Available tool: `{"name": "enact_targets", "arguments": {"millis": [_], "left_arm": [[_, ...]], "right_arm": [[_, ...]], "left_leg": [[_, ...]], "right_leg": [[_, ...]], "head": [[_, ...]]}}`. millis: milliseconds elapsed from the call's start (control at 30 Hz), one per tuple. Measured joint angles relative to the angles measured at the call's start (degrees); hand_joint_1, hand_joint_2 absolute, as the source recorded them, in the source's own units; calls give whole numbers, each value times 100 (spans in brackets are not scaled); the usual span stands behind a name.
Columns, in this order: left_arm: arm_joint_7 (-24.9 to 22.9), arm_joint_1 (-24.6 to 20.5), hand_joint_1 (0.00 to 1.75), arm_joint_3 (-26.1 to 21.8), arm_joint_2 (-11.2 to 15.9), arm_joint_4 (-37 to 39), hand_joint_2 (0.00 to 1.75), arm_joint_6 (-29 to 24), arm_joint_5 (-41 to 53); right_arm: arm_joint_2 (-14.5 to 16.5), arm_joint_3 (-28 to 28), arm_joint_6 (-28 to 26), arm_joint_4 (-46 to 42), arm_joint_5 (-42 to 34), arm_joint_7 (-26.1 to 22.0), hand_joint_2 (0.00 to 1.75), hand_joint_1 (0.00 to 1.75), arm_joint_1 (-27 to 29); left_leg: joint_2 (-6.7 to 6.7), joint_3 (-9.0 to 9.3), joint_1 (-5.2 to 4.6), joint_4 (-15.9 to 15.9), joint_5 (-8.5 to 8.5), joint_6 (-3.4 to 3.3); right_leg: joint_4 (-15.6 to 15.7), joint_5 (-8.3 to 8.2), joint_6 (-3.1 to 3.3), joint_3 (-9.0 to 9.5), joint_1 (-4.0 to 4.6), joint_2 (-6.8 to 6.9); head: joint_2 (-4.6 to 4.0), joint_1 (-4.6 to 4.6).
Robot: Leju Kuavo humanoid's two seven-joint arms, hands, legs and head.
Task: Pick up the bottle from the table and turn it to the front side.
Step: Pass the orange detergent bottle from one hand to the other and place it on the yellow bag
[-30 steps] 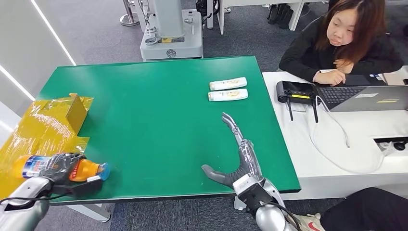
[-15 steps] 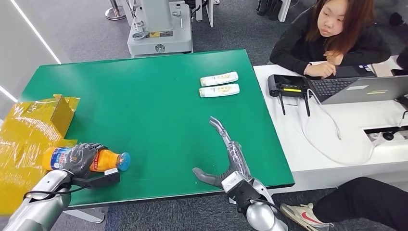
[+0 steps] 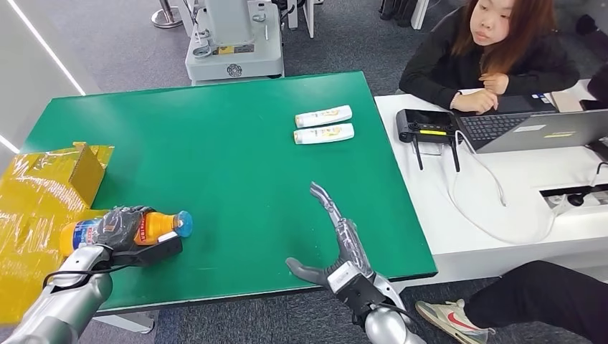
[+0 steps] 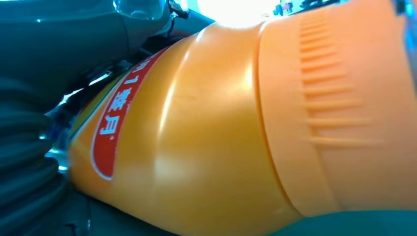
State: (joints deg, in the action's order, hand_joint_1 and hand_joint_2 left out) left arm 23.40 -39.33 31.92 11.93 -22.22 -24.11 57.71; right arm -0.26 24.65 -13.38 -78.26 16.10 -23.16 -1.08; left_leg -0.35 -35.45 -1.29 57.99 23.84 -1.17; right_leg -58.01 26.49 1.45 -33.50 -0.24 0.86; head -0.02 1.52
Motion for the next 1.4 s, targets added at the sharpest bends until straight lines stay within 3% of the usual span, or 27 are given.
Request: {"name": "enact_targets", "arguments": {"millis": [133,167,200,633,800,1200,1267,1400], "left_arm": [[-313,-34,105,2,-24,42,175,-44,190],[-383,-38,125,3,-31,52,175,-70,242],[-445,-42,155,3,-38,63,175,-99,288],[-609,-61,155,4,-52,126,175,-220,408],[-636,-64,170,4,-53,131,175,-233,435],[-1669,-206,175,274,-93,210,175,-217,1352],[-1470,-218,175,274,-101,226,175,-201,1093],[-187,-221,175,-136,-195,226,175,-164,-327]], "right_arm": [[0,0,51,60,2,-3,175,0,12],[0,0,57,76,2,-8,175,0,13],[0,-1,59,94,2,-14,175,0,15],[0,-2,59,207,0,-27,175,0,31],[0,-2,59,209,1,-27,175,0,35],[0,-2,26,266,-4,-90,175,0,51],[0,-2,-1,267,-1,-81,175,0,53],[1,-2,-24,299,1,-48,175,0,52]], "left_leg": [[5,-2,1,0,1,0],[6,-2,1,0,2,1],[6,-2,1,0,2,2],[9,-3,2,0,3,4],[10,-3,3,0,3,4],[13,-3,4,0,3,4],[14,-3,4,0,3,4],[13,-7,6,2,3,4]], "right_leg": [[0,0,0,-2,1,-5],[0,0,0,-2,1,-6],[0,0,0,-3,1,-6],[0,0,0,-5,2,-9],[0,0,0,-5,2,-9],[0,-2,2,-6,3,-12],[0,-3,4,-7,4,-14],[0,-3,4,-10,4,-13]], "head": [[0,0],[0,0],[0,0],[0,1],[0,0],[0,1],[0,1],[0,1]]}}
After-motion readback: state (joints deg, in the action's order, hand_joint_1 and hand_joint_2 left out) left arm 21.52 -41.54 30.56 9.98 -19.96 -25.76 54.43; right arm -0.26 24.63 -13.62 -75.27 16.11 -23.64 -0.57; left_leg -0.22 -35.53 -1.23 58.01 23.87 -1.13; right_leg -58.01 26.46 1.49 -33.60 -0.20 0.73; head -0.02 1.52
